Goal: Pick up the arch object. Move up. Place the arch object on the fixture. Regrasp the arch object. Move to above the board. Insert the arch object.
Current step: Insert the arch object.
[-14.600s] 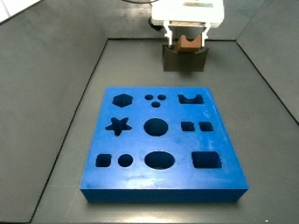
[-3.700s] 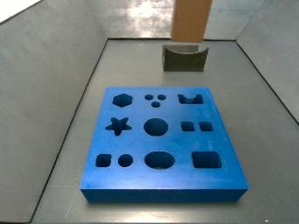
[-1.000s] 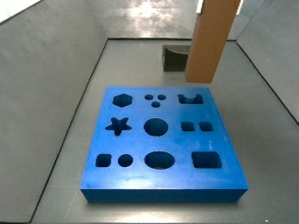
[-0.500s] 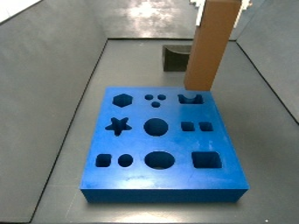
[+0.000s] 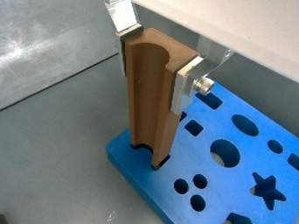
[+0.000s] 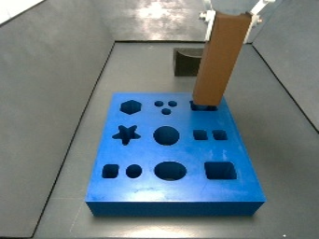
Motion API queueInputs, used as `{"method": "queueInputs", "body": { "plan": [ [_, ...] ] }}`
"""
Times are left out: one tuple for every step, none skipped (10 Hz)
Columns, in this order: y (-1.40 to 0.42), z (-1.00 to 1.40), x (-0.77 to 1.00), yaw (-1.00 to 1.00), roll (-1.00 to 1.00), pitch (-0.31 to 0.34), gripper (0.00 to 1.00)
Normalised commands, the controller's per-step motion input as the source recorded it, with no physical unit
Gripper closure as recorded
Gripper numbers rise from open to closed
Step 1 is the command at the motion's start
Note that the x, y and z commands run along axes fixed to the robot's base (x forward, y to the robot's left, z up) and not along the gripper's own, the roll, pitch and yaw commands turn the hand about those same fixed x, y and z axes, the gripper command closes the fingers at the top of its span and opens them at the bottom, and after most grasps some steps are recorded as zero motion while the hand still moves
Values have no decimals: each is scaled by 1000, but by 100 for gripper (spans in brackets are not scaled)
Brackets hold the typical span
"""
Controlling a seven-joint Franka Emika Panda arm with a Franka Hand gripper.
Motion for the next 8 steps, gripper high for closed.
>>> {"method": "queueInputs", "body": {
  "plan": [
    [0, -243, 0, 0, 0, 0, 100],
    [0, -234, 0, 0, 0, 0, 100],
    [0, -220, 0, 0, 0, 0, 100],
    [0, -200, 11, 0, -1, -3, 100],
    [0, -200, 40, 0, -1, -1, 100],
    [0, -237, 17, 0, 0, -1, 100],
    [0, -274, 6, 0, 0, -10, 100],
    [14, -314, 3, 0, 0, -7, 100]
  ]
}}
